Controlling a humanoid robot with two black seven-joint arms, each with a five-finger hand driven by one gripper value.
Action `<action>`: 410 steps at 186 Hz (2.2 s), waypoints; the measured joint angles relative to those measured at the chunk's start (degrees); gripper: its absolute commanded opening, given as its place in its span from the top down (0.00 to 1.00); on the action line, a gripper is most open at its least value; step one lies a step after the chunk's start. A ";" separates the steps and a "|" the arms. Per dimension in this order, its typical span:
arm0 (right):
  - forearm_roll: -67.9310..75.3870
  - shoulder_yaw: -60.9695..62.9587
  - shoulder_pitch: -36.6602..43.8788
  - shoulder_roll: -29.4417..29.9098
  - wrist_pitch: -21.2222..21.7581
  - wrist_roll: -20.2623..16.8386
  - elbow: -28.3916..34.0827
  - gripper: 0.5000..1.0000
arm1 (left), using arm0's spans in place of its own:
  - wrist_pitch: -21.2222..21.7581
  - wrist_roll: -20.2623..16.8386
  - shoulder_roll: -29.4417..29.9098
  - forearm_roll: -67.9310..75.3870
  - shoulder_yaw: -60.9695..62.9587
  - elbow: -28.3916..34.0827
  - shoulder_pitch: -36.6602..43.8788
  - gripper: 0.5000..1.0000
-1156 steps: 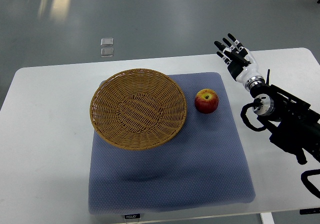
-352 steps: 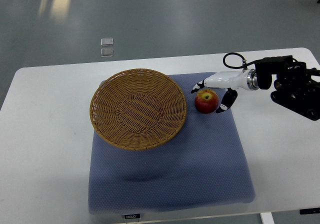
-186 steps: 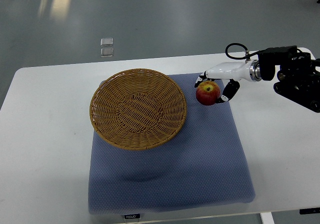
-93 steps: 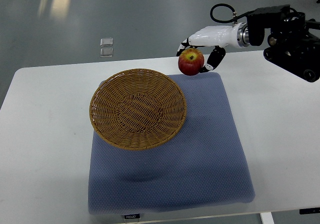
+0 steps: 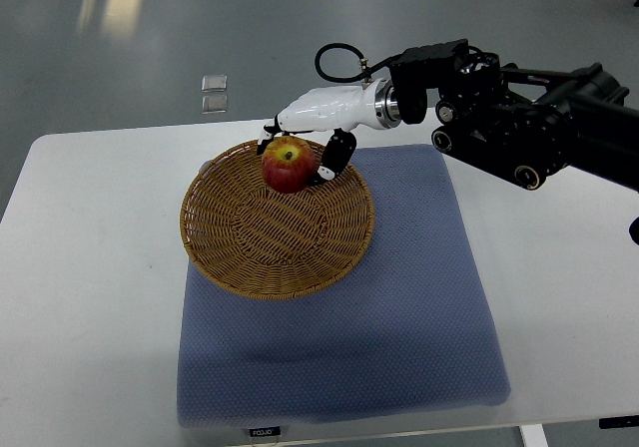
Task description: Place red apple in basket with right hand
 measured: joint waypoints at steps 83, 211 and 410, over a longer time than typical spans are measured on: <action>-0.42 -0.25 -5.11 4.85 -1.49 -0.05 -5.21 0.48 | 0.02 0.00 0.00 0.00 0.00 0.00 0.00 0.00; 0.26 -0.20 -5.75 5.55 -2.29 0.05 -5.47 0.19 | 0.02 0.00 0.00 0.00 0.00 0.00 0.00 0.00; 52.68 27.73 -15.27 -2.46 -4.51 0.58 -8.51 0.16 | 0.01 0.01 0.00 0.00 0.00 0.00 0.00 0.00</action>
